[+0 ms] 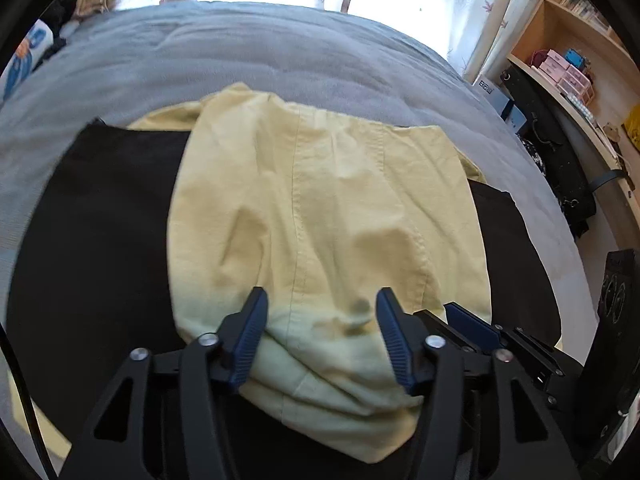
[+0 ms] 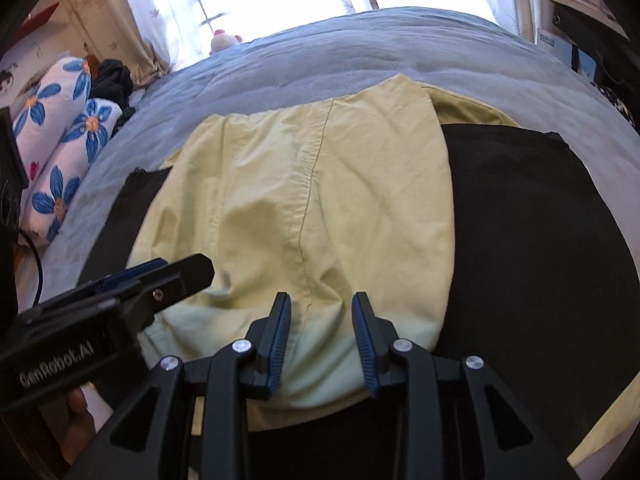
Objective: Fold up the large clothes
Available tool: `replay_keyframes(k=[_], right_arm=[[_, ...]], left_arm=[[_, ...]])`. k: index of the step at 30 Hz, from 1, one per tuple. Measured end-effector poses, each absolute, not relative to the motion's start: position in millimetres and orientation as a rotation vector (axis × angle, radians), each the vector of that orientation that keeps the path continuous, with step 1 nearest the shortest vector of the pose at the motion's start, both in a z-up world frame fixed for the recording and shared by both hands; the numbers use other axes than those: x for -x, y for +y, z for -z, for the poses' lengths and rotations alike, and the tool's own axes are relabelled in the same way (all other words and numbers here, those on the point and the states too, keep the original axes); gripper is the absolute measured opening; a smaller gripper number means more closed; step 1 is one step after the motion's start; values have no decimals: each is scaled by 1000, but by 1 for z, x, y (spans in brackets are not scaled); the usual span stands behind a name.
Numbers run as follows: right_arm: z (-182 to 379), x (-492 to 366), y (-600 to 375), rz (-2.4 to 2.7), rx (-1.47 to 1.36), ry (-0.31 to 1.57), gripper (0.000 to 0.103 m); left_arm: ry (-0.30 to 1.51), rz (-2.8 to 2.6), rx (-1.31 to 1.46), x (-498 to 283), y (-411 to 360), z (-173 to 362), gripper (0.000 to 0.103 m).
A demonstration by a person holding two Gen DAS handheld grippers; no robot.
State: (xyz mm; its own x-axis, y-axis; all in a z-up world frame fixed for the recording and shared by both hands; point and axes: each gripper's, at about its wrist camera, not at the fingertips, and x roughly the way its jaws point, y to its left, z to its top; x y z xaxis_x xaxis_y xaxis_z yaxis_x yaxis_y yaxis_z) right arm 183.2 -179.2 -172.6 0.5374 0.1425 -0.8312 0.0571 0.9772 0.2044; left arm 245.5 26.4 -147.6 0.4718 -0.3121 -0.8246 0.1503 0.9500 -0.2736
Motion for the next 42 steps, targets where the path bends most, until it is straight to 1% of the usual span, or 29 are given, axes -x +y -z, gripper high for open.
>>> replay_keyframes(k=[1,3,9,18,24,26,29,30,31,32,36,42], right_arm=[[170,-180,-180,-53,-233,1002,32],[165,-176,-180,-57,-254,997,32],[142,-148,-166,-63,-228,973,32],[106,-96,-141,-87,-148,939,32],[93,-67,-131,-113,-158,922,32],[90,-61,-129,-121,-159,916,32],[88,-54,-125,-128,-158,902,32],[89,-53,-124,-134,-162,898,32],[89,-52,-123,-142,-168,895,32],[89,-51,-123,-146,-173,893,32],[92,-53,-120,-157,-180,886,32],[102,-62,-111,-188,-169,911,32]], left_arm=[[1035,274,168,-242,28,144,63],[1021,251,166,-235,32,135,64],[1025,216,201,-212,47,112,64],[1026,172,194,-155,72,80,64],[1030,181,208,-118,92,71,64],[1044,197,239,-109,102,75,64],[1053,243,361,-94,126,88,66],[1050,261,422,-89,136,94,69],[1046,269,483,-84,146,100,74],[1041,267,524,-80,153,106,76],[1023,244,610,-73,177,133,76],[978,219,699,-90,196,170,76]])
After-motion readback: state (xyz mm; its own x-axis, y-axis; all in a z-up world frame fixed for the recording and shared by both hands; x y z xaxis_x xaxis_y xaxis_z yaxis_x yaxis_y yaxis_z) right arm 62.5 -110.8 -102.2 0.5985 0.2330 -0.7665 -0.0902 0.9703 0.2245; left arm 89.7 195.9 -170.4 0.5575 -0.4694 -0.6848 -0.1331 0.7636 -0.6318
